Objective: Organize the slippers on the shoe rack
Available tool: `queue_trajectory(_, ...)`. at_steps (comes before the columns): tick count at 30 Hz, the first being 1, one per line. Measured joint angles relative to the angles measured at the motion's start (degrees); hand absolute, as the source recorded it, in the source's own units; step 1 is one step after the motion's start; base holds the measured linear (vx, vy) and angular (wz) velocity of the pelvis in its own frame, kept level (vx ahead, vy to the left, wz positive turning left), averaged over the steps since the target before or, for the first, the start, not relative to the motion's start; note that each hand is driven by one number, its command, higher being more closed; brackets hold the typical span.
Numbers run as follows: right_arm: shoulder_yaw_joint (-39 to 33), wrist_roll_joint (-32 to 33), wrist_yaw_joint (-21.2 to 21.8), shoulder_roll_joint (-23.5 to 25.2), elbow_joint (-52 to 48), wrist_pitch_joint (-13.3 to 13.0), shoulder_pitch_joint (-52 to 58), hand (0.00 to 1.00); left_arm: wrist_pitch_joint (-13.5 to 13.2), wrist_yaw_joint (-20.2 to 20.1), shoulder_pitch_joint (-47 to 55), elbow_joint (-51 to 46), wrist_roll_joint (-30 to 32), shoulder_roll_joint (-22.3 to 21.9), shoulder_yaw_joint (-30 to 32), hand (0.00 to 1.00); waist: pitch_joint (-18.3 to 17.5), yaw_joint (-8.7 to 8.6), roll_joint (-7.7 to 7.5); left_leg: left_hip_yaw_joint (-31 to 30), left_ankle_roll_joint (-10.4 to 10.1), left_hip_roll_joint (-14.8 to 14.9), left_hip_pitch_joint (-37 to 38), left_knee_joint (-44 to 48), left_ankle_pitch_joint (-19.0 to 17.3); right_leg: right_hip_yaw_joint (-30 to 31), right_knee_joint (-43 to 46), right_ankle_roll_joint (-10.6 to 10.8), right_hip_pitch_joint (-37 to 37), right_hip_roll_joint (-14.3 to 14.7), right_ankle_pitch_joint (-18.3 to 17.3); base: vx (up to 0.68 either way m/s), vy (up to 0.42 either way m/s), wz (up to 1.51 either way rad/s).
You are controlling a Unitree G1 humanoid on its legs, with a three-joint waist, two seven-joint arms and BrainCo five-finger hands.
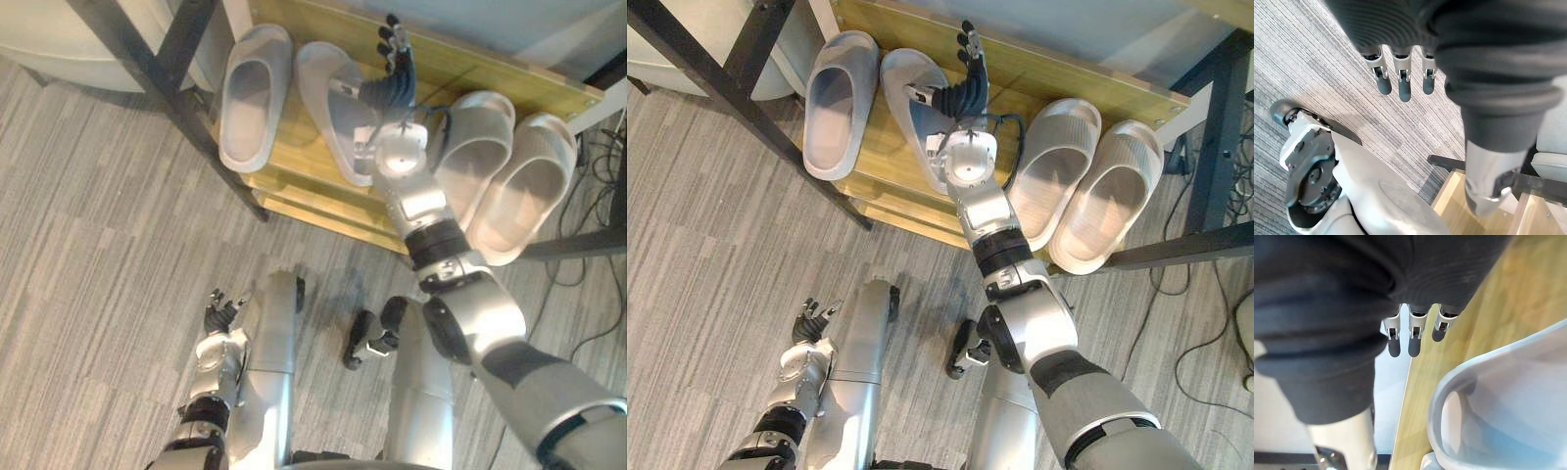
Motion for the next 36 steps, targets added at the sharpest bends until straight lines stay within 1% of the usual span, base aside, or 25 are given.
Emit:
queue_trajectory(2,0.0,3.4,0.5,0.5,-0.9,-0.8,1.9,0.0,0.3,0.0,0.0,0.0,0.0,0.0,0.3,0.0,0.0,-0.09,-0.13,0.1,0.1,0.0,0.0,-0.2,0.0,0.0,-0.2,0.1,0.0,0.0,0.0,0.0,0.0,0.0)
queue_trajectory(7,-0.7,8.1,1.9,2.2,-2.3,-1.0,4.8,0.0,0.9,0.0,0.0,0.0,0.1,-0.1,1.4,0.0,0.0,-0.33,-0.28,0.2,0.0,0.1,0.0,-0.3,0.1,0.1,-0.3,0.1,0.0,0.0,0.0,0.01,-0.013,0.01)
queue_trajectory(12,-0.8,11.5,2.7,2.2,-2.8,-1.1,6.7,0.0,1.0,0.0,0.0,-0.1,0.1,-0.1,1.6,0.0,0.1,-0.38,-0.41,0.3,0.0,0.1,0.1,-0.3,0.1,0.1,-0.3,0.2,0.1,0.0,0.0,0.0,-0.006,0.0)
queue_trajectory(16,-0.7,14.3,3.6,3.4,-2.8,-1.5,8.0,0.0,1.2,0.1,0.0,-0.2,0.1,-0.1,2.1,0.0,0.3,-0.43,-0.7,0.5,0.0,0.3,0.4,-0.4,0.1,0.2,-0.3,0.2,0.2,0.0,0.0,0.0,-0.008,0.0)
queue_trajectory(18,-0.5,15.4,3.9,4.2,-2.8,-1.7,8.5,0.0,1.7,0.1,-0.1,-0.3,0.2,0.0,2.1,0.0,0.5,-0.45,-0.96,0.5,0.0,0.3,0.8,-0.6,0.1,0.3,-0.3,0.2,0.5,0.0,0.0,0.0,-0.037,0.0)
queue_trajectory(21,1.0,19.0,4.3,4.7,-2.7,-2.5,8.8,0.0,2.1,0.2,-0.1,-0.3,0.2,0.1,2.5,0.0,0.7,-0.57,-1.14,0.4,0.0,0.3,1.3,-0.8,0.1,0.0,-0.8,0.2,1.2,0.1,0.0,0.01,-0.025,0.01)
queue_trajectory(23,1.2,23.0,4.4,4.9,-2.7,-3.3,8.9,0.0,2.2,0.3,-0.2,-0.3,0.2,0.1,2.5,0.0,0.7,-0.58,-1.15,0.5,0.1,0.3,1.2,-0.8,0.0,0.1,-0.8,0.2,1.2,0.1,0.0,0.0,0.0,0.0)
queue_trajectory(28,2.8,28.7,4.3,5.5,-2.7,-4.7,8.9,0.0,2.3,1.1,-0.1,-0.3,0.2,0.2,2.6,0.0,0.7,-0.56,-1.12,0.4,0.1,0.3,1.3,-0.8,0.0,0.1,-0.8,0.2,1.3,0.1,0.0,0.0,-0.021,0.0)
queue_trajectory(36,3.7,32.4,4.3,6.5,-2.7,-5.9,8.9,0.0,2.3,1.3,-0.5,-0.7,0.3,0.3,2.6,0.0,1.6,-0.53,-1.0,0.3,0.1,0.3,1.8,-0.9,0.0,-0.2,-0.8,0.4,2.0,0.1,-0.2,0.0,-0.032,0.01)
